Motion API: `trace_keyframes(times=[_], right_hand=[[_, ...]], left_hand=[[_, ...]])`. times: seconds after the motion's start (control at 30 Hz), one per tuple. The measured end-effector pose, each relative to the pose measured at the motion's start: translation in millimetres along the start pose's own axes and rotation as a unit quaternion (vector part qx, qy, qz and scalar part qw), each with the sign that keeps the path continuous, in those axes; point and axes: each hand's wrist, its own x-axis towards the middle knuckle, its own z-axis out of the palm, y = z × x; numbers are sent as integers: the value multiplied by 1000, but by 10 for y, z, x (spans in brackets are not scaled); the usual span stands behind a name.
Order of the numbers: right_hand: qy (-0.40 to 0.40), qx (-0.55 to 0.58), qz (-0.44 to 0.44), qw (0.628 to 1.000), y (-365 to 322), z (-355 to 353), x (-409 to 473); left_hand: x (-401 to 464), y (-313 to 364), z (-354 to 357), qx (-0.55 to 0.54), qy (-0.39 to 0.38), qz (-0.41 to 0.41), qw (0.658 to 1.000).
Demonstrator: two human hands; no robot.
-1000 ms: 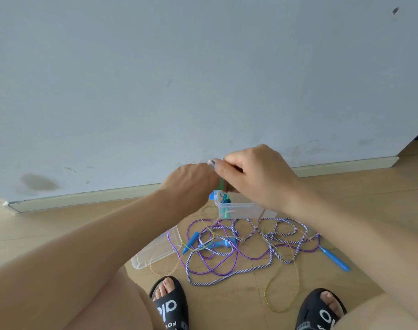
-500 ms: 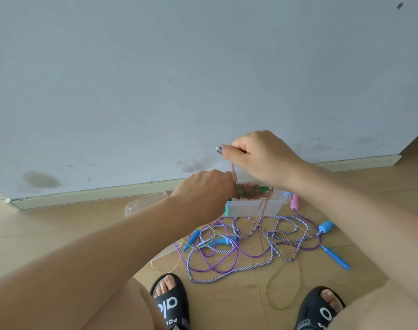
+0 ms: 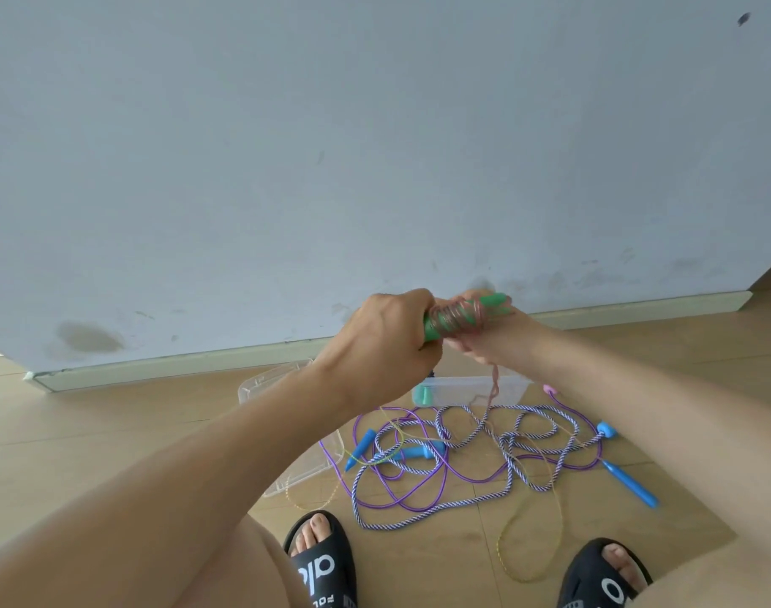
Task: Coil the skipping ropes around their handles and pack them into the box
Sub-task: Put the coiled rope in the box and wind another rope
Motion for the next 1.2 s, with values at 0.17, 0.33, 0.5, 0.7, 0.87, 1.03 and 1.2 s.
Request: trace_keyframes(times=[0.17,0.33,0.5,0.7,0.87,1.03,1.2], right_hand=[[42,-3,26,999,72,244,-68],[66,-171,-73,980,47,460,-409],[109,-283,-190,934,-103,424,-486],[172,-307,-241,905,-319,22,-429],[110,-193,-187,957,-238,-240,-192],[-41,-48,-75,995,-125,-277,-123],[-59,72,-45,995,22,-132,-58]], left_hand=[[135,-113,-16,-23,-23,-140,990],[207,-334,9,11,-58,-215,975],[121,-221,79,117,-105,-132,979],[41,-69,125,214,-141,-16,966],[-91,76,105,117,-99,32,988],[-126,112,-19,54,-31,108,992],[-100,55,-43,-5,12,99,995]])
